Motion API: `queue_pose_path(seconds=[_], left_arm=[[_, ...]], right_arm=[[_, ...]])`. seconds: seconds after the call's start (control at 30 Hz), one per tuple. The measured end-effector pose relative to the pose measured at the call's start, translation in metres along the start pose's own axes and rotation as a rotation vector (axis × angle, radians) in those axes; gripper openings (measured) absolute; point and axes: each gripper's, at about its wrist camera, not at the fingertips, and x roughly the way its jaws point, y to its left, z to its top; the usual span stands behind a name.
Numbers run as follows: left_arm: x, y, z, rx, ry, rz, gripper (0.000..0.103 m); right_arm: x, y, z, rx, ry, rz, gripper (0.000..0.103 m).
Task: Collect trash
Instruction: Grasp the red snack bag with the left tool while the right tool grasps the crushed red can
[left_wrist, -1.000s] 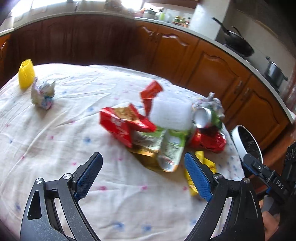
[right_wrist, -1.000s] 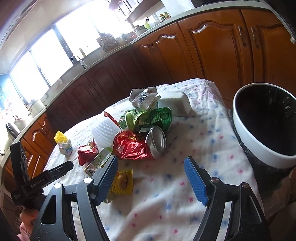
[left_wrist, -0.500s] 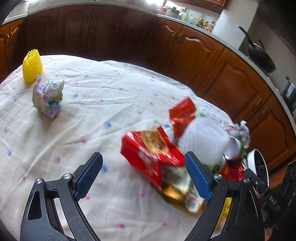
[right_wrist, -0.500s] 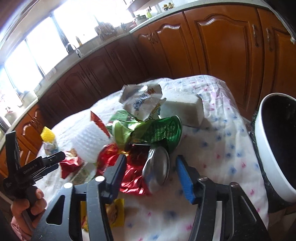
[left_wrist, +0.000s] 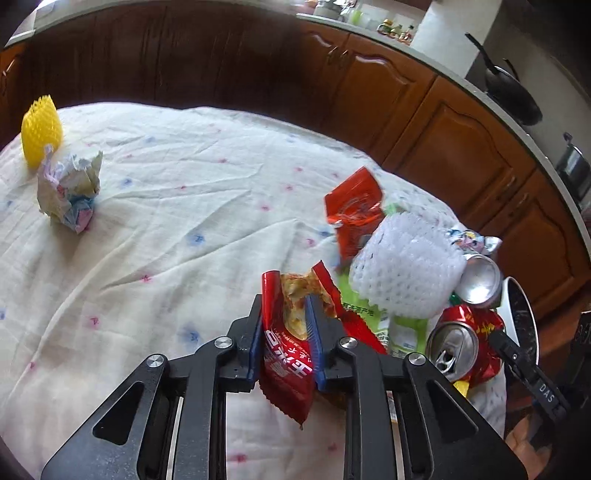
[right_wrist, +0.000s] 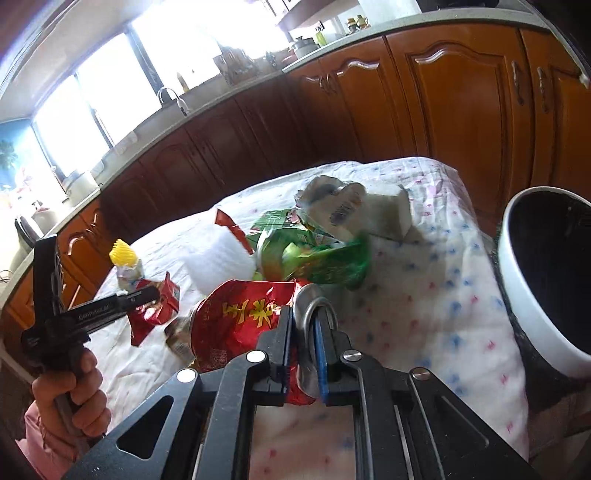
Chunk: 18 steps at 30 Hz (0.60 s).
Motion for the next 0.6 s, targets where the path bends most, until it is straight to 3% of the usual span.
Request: queue_pose_path(seconds=[0.3, 0.6], left_arm=[[-0.055, -0.032, -0.003, 0.053, -0.094, -0.066, 0.018], [-0.068, -0.096, -0.021, 0.159, -0.073, -0.177, 0.019]], right_arm=[[-0.044, -0.024, -0.008, 0.044, -0.062, -0.035, 0.011], [-0.083, -0.064, -0.007, 0.086, -0.120, -0.097, 0.011]])
